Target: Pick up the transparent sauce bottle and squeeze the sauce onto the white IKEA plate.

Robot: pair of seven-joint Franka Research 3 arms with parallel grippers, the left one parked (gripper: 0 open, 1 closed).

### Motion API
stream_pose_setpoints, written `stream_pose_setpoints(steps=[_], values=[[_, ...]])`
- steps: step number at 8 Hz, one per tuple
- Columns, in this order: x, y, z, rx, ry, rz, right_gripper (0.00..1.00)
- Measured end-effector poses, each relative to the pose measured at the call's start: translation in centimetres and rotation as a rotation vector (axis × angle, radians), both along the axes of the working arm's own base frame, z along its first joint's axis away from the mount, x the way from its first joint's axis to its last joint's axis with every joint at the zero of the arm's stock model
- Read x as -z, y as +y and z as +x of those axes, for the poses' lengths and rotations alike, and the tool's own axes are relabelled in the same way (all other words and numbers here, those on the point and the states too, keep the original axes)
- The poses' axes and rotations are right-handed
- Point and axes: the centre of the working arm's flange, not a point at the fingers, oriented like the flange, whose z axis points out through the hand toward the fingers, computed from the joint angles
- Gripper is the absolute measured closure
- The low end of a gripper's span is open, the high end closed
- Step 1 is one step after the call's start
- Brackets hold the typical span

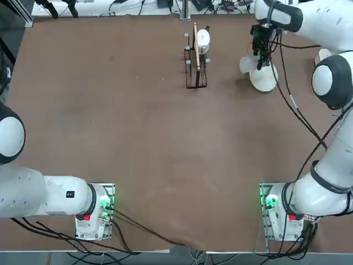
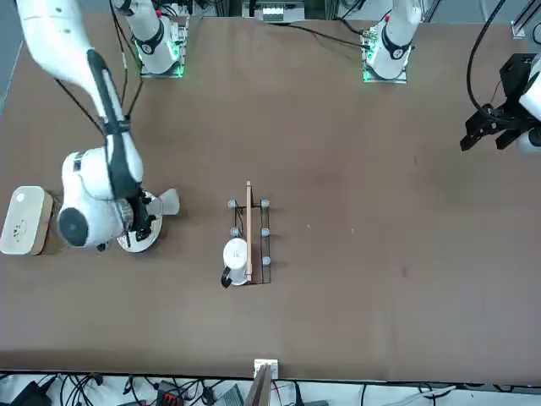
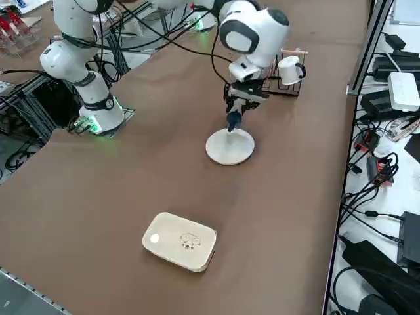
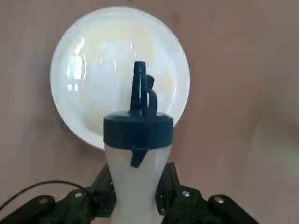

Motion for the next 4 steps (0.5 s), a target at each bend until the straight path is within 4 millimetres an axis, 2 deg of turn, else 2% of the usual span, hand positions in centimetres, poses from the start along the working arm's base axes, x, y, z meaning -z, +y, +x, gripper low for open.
stream_pose_setpoints(steps=[3, 4], values=[[-0.3, 4.8, -1.0, -0.080, -0.080, -0.299, 0.57], [-0.5, 5.4, -1.4, -0.102, -0.092, -0.401, 0.57]])
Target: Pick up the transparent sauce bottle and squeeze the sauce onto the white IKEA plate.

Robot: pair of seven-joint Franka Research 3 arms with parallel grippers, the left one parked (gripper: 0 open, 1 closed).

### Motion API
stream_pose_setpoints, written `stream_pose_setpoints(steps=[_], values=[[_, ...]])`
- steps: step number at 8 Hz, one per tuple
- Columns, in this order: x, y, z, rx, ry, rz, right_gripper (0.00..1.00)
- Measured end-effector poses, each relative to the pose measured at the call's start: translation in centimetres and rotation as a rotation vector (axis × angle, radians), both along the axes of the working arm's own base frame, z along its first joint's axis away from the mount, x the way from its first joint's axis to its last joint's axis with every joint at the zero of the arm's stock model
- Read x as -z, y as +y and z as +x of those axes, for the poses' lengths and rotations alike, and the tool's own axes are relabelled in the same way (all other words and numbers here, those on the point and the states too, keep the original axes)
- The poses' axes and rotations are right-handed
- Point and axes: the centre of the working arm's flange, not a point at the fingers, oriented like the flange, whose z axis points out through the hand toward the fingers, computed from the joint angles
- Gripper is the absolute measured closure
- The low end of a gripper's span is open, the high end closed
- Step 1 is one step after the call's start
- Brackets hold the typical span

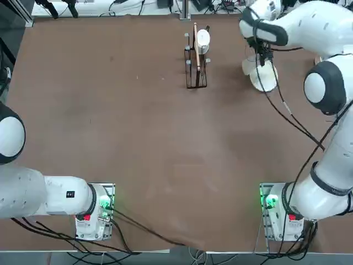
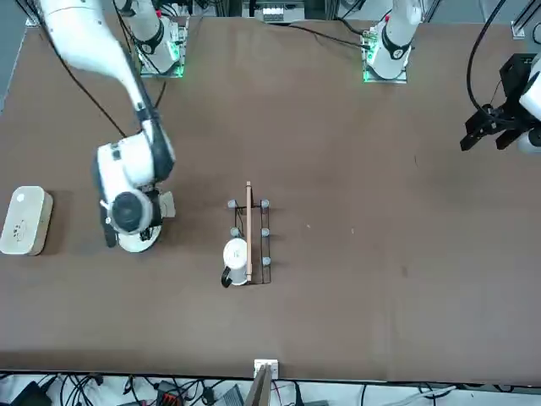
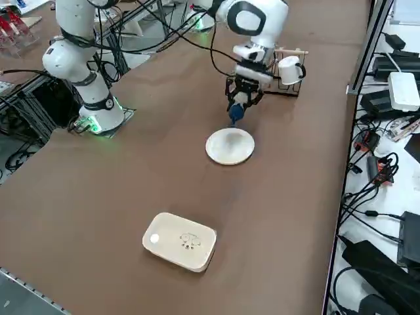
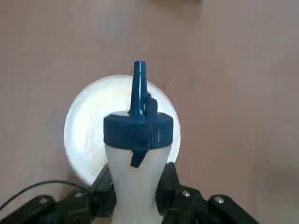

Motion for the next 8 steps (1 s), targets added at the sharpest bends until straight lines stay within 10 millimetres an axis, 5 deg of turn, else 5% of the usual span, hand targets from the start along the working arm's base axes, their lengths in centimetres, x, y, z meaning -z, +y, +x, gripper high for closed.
stream_pose_setpoints(steps=[4, 8], values=[[-0.7, -2.3, -2.0, 0.051, -0.003, -0.479, 0.57], [3.3, -6.0, -4.0, 0.213, -0.119, -0.928, 0.57]])
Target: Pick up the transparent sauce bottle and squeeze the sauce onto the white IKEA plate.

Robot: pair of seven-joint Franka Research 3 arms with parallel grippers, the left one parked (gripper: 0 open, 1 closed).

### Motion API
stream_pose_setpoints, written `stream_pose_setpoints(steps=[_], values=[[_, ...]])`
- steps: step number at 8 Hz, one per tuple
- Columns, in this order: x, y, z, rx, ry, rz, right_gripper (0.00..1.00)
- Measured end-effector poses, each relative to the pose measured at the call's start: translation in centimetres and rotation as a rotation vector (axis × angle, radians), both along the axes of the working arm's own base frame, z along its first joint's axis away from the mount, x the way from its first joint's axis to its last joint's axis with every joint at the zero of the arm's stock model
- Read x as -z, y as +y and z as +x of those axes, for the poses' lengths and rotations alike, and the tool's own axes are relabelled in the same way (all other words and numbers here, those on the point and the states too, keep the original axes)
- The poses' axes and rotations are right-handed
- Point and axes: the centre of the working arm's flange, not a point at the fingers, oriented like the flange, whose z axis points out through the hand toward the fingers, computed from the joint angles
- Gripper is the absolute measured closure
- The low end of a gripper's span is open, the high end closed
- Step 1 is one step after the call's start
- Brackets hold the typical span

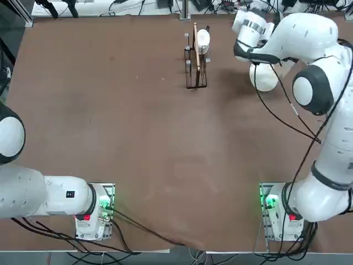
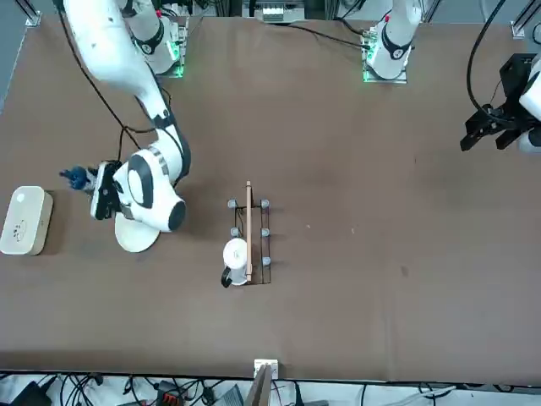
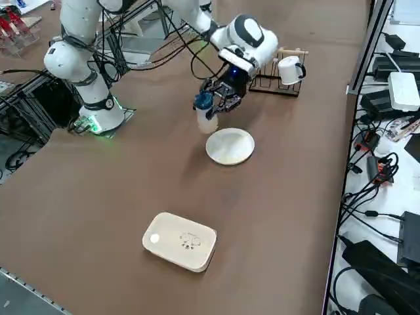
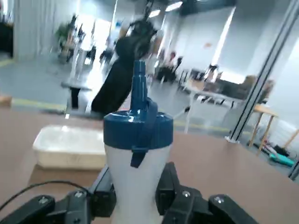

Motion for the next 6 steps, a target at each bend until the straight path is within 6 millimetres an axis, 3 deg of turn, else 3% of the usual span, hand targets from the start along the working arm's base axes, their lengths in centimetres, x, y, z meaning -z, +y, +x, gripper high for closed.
stream_pose_setpoints(steps=[3, 6], values=[[1.7, -3.4, -1.9, 0.062, -0.052, -0.174, 0.57], [6.4, -11.7, -6.4, 0.082, -0.096, -0.266, 0.57]])
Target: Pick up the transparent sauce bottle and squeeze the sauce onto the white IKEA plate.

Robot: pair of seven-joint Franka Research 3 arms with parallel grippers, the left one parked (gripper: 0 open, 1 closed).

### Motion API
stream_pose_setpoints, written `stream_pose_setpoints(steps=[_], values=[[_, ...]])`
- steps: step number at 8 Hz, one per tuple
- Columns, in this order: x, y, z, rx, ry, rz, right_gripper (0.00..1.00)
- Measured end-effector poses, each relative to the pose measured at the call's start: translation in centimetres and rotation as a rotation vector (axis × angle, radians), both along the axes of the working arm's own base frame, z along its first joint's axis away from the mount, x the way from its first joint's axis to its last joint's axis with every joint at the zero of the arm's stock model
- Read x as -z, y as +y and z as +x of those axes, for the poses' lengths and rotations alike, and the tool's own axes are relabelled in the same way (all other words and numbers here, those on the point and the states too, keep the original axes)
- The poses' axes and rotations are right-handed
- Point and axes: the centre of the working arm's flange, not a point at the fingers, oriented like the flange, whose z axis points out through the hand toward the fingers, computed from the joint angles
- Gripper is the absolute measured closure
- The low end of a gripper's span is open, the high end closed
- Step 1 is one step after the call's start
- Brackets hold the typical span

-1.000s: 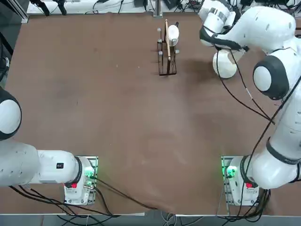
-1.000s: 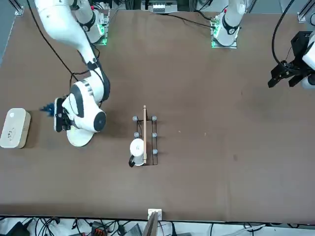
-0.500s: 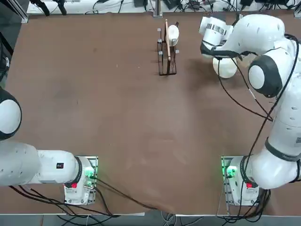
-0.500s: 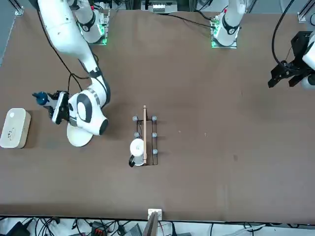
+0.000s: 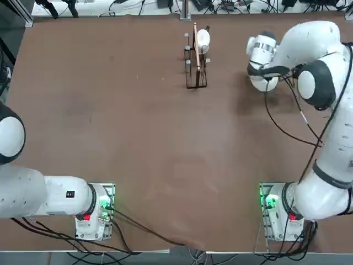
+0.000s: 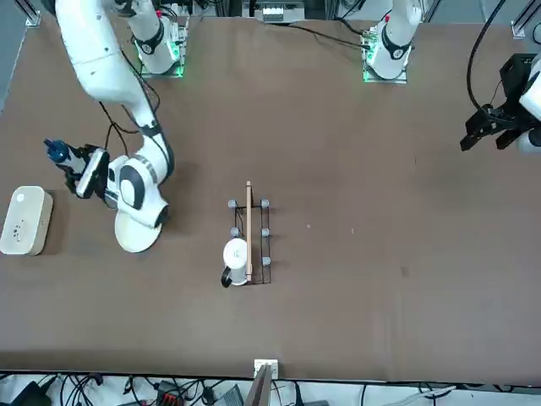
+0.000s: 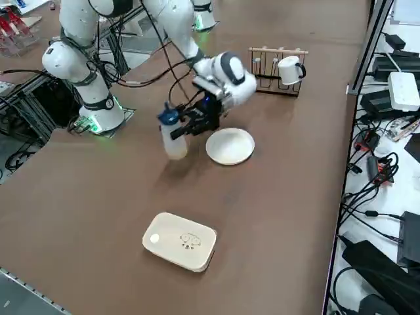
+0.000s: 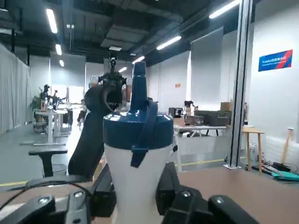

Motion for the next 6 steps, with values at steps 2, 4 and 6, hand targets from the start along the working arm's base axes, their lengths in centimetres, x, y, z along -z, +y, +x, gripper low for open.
stream_pose_setpoints(steps=[2, 4, 6], values=[[1.3, -4.1, -4.1, 0.026, -0.013, 0.024, 0.57], [3.0, -9.3, -8.1, 0.050, 0.000, 0.039, 0.57], [5.0, -15.5, -11.6, 0.096, 0.025, 0.076, 0.57]])
